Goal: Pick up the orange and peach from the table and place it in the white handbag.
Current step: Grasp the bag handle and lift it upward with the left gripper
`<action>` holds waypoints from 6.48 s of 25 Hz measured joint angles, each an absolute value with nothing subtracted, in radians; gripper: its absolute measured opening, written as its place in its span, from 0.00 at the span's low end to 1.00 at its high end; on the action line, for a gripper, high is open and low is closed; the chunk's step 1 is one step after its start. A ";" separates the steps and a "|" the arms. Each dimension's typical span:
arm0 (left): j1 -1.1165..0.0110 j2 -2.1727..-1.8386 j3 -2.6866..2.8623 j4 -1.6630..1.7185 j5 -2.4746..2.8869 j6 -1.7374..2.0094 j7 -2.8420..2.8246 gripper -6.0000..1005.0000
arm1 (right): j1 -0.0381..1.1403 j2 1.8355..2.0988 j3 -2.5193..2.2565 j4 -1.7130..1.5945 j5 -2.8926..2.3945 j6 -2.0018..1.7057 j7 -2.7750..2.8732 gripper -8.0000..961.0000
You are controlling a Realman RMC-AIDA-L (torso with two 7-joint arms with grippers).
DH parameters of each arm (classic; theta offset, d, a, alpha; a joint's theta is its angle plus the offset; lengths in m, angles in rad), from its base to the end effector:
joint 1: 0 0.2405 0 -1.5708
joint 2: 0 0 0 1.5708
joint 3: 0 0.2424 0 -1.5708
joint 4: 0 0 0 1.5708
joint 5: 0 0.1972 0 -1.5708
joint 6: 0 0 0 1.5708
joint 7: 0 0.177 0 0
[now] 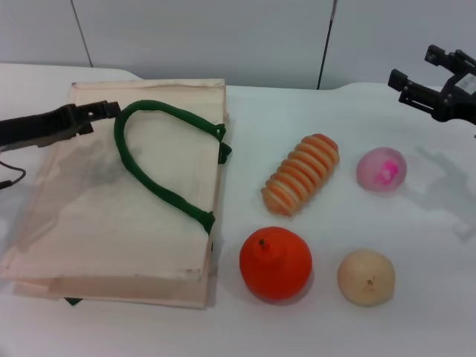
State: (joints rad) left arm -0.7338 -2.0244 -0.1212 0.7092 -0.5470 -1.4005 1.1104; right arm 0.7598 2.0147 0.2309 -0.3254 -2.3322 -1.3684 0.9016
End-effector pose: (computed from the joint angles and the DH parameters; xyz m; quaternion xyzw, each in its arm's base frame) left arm -0.2990 0.3852 0.0572 -0.7222 -0.5784 -0.2701 0.2662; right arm 0.2350 0.4041 0.0170 -0.8586 0.1732 0.3199 0.3612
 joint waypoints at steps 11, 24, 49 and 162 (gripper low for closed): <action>-0.765 -1.960 -0.032 0.746 -0.413 -1.477 0.870 0.86 | 0.758 2.017 0.235 -0.318 -2.332 -1.314 0.901 0.91; -0.794 -1.941 0.164 0.693 -0.411 -1.393 0.769 0.86 | 0.768 2.019 0.263 -0.264 -2.333 -1.247 0.857 0.91; -0.854 -1.928 0.195 0.516 -0.418 -1.187 0.794 0.85 | 0.769 2.020 0.273 -0.255 -2.310 -1.246 0.845 0.90; -0.647 -1.883 0.341 0.374 -1.296 -1.593 1.397 0.14 | 0.730 2.022 0.267 -0.232 -2.235 -1.345 0.835 0.86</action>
